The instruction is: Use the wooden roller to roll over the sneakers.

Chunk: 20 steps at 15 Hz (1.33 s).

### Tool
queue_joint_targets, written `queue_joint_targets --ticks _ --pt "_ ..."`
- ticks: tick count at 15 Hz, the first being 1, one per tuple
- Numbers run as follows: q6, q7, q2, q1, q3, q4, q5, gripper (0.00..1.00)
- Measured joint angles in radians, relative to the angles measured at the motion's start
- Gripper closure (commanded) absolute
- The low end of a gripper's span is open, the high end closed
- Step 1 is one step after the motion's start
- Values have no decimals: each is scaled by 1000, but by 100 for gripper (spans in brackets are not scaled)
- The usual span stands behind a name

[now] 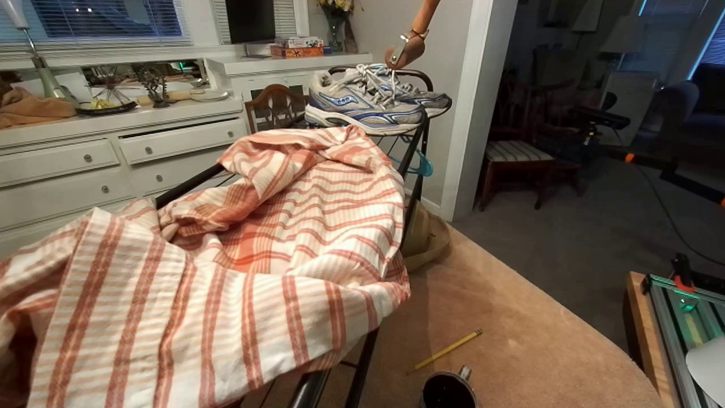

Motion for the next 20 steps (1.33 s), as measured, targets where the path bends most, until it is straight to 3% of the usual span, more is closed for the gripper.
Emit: queue_joint_targets --ticks 6,7,15,16,20 --pt "-82 5 72 -11 -24 104 2 65" --pt "-82 3 87 -14 -32 110 3 40" --pt "-82 -3 138 -19 -51 136 11 40" --pt "-82 -3 138 -19 -51 138 11 65" --pt "-82 -3 143 -20 -51 137 9 65"
